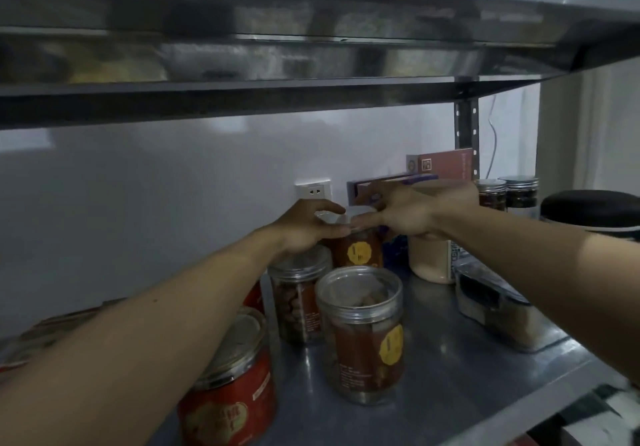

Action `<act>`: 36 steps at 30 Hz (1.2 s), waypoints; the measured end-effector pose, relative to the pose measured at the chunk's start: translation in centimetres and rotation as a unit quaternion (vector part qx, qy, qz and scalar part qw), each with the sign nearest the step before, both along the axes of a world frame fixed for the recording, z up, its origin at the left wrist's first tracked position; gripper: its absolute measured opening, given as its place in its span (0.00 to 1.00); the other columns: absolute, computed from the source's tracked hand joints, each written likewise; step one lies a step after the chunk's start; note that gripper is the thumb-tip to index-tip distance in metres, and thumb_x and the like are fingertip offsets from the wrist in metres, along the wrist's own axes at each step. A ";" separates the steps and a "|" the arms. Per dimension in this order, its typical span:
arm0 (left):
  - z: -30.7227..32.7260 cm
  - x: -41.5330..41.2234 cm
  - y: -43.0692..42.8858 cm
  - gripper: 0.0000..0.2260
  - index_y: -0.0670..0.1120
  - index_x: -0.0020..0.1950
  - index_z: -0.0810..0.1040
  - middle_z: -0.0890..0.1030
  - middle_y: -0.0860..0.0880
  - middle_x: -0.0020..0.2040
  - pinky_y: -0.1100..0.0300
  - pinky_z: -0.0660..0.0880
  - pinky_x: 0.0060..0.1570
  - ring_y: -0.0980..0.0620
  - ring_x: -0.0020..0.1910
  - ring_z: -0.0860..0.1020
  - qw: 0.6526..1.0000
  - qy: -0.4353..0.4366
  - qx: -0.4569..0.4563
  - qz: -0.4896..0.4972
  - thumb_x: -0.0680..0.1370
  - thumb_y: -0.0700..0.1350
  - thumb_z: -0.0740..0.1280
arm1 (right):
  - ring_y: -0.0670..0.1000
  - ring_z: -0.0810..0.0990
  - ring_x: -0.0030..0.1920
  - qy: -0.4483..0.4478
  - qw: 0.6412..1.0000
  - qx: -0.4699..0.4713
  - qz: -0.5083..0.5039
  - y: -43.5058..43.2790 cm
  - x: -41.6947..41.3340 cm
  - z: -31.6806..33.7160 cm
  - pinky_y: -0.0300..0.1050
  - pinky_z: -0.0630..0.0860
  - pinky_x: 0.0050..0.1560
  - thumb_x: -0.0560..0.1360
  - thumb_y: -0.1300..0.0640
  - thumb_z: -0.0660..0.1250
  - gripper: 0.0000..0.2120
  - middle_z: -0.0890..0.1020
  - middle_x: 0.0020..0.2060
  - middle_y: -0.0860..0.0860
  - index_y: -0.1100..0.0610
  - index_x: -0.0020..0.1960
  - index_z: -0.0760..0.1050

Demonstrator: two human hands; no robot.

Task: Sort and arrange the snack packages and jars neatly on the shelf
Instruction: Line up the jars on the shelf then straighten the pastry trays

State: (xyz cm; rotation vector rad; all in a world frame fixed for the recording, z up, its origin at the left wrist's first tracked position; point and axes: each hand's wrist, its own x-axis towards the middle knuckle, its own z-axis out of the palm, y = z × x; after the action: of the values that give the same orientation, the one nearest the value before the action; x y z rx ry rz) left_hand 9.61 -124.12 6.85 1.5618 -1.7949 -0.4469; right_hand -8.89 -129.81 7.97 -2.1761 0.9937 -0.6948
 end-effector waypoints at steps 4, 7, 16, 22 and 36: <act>-0.3 0.1 -0.5 0.23 0.51 0.66 0.75 0.76 0.44 0.63 0.57 0.70 0.60 0.49 0.59 0.74 0.997 -0.063 0.038 -0.002 0.72 0.51 0.74 | 0.58 0.75 0.59 0.001 1.000 0.011 0.003 -0.2 0.0 -1.5 0.56 0.80 0.56 0.72 0.52 0.73 0.21 0.73 0.61 0.56 0.52 0.62 0.70; -0.5 0.2 -1.0 0.22 0.53 0.64 0.75 0.73 0.46 0.67 0.54 0.70 0.62 0.49 0.59 0.74 0.995 -0.080 0.053 -0.002 0.71 0.52 0.74 | 0.58 0.76 0.59 0.003 1.000 0.019 0.008 -0.2 0.0 -2.2 0.56 0.79 0.56 0.73 0.53 0.72 0.21 0.73 0.61 0.55 0.51 0.63 0.70; -0.7 0.7 -1.9 0.24 0.55 0.64 0.76 0.65 0.49 0.74 0.50 0.64 0.69 0.46 0.70 0.65 0.993 -0.094 0.074 0.000 0.69 0.54 0.75 | 0.54 0.74 0.63 0.032 0.999 0.008 0.015 -0.4 0.3 -2.7 0.52 0.76 0.63 0.76 0.50 0.68 0.20 0.75 0.64 0.54 0.54 0.66 0.73; 0.9 1.2 -1.7 0.23 0.53 0.64 0.76 0.68 0.50 0.72 0.55 0.68 0.64 0.48 0.69 0.68 0.995 -0.077 0.065 0.006 0.71 0.55 0.74 | 0.53 0.70 0.68 0.133 0.991 -0.033 0.015 -0.7 0.5 -1.1 0.48 0.68 0.68 0.75 0.42 0.66 0.28 0.71 0.69 0.52 0.52 0.72 0.68; 1.0 8.2 -1.8 0.27 0.55 0.67 0.72 0.75 0.47 0.63 0.61 0.71 0.54 0.55 0.62 0.72 0.996 -0.056 -0.005 0.075 0.70 0.50 0.76 | 0.53 0.67 0.70 0.193 0.976 -0.099 0.032 -3.9 9.2 0.9 0.43 0.68 0.61 0.73 0.43 0.70 0.36 0.63 0.75 0.50 0.51 0.76 0.61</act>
State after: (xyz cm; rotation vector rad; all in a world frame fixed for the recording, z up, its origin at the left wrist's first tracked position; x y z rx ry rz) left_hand 17.85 -125.97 7.89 1.7307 -1.7445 -0.2836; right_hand 0.32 -133.68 8.89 -2.5699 1.0769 -0.3567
